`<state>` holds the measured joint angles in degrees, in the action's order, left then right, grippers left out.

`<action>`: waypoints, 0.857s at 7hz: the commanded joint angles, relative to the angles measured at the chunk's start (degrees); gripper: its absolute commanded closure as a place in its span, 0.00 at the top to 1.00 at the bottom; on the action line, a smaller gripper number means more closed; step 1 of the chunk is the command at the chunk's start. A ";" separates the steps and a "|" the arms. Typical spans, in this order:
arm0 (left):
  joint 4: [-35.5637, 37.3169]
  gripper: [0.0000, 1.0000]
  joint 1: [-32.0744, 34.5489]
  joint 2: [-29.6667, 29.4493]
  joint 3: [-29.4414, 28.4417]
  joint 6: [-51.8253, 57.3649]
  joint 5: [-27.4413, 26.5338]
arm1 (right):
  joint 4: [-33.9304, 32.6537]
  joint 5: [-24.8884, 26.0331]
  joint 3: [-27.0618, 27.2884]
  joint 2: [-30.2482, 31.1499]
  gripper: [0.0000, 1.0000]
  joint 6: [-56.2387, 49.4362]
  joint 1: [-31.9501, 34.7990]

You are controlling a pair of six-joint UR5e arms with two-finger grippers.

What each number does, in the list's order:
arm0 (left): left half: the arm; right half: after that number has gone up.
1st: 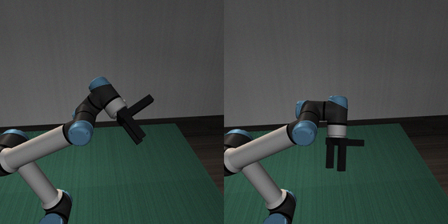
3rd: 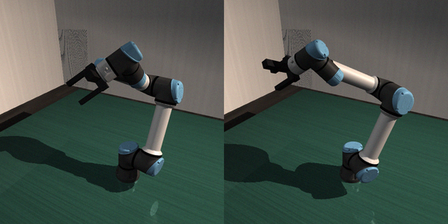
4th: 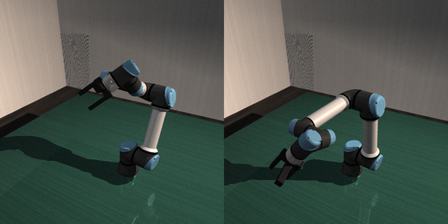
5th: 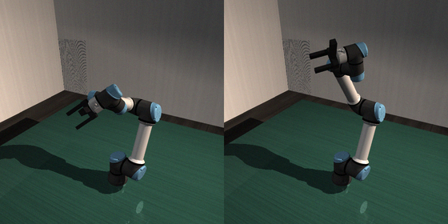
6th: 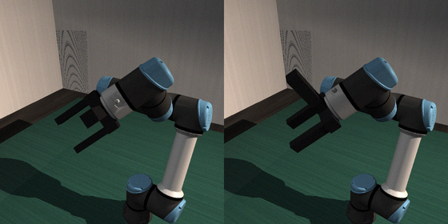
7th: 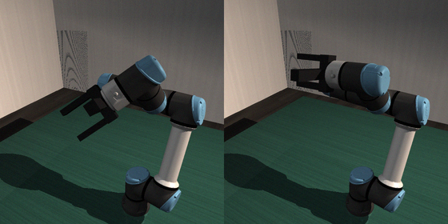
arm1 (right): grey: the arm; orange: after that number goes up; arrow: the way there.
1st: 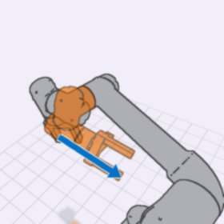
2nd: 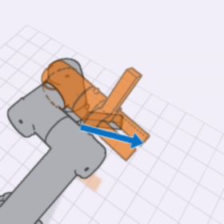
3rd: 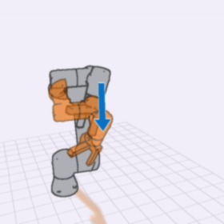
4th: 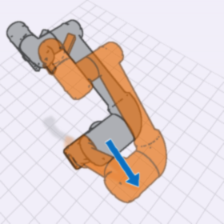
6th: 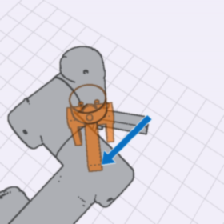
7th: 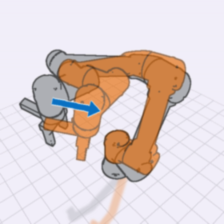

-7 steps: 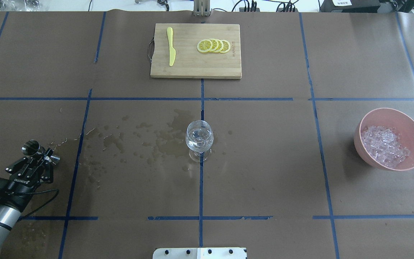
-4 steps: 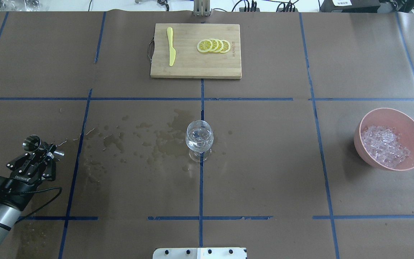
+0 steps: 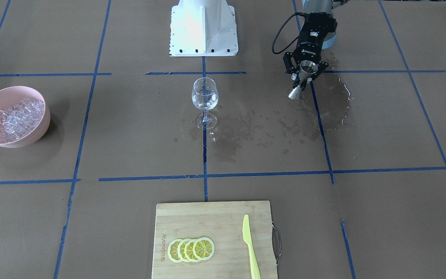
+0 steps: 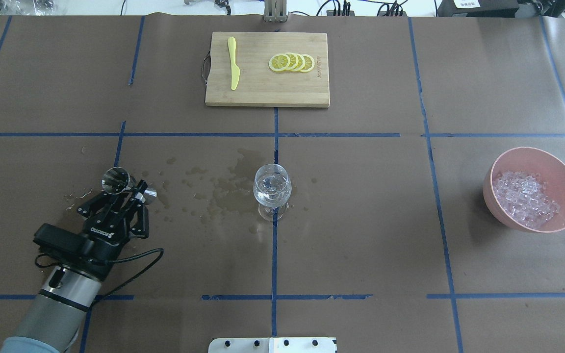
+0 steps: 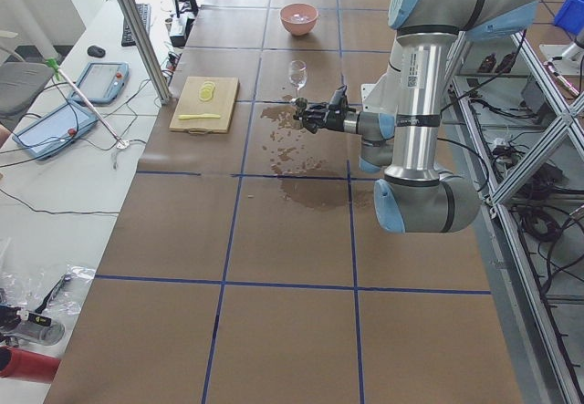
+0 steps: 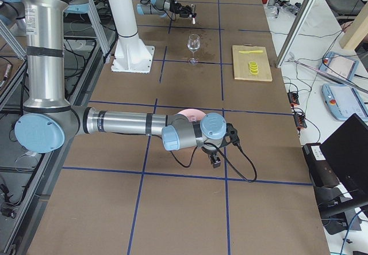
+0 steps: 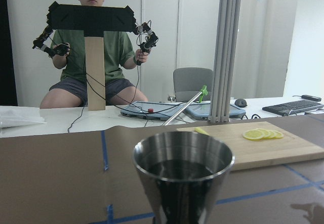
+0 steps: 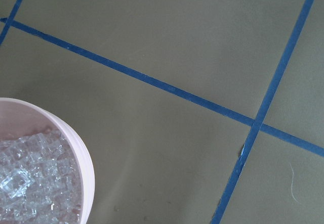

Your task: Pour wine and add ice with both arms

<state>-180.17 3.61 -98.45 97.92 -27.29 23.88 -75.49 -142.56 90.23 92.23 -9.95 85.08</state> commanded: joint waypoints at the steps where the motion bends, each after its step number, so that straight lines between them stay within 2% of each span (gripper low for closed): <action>1: 13.04 0.00 0.00 -5.69 2.00 5.46 0.12 | -0.01 0.00 -0.40 -0.12 1.00 -0.07 0.00; 3: 17.19 0.00 0.17 -7.37 2.10 15.35 0.03 | -0.01 0.00 -0.40 -0.12 1.00 -0.07 0.00; 6: 31.68 0.00 0.17 -16.50 2.02 16.57 0.03 | -0.01 0.00 -0.40 -0.03 1.00 0.02 0.00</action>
<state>-154.21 3.79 -112.07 99.95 -11.09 23.91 -75.50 -142.56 89.83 92.19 -9.94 85.08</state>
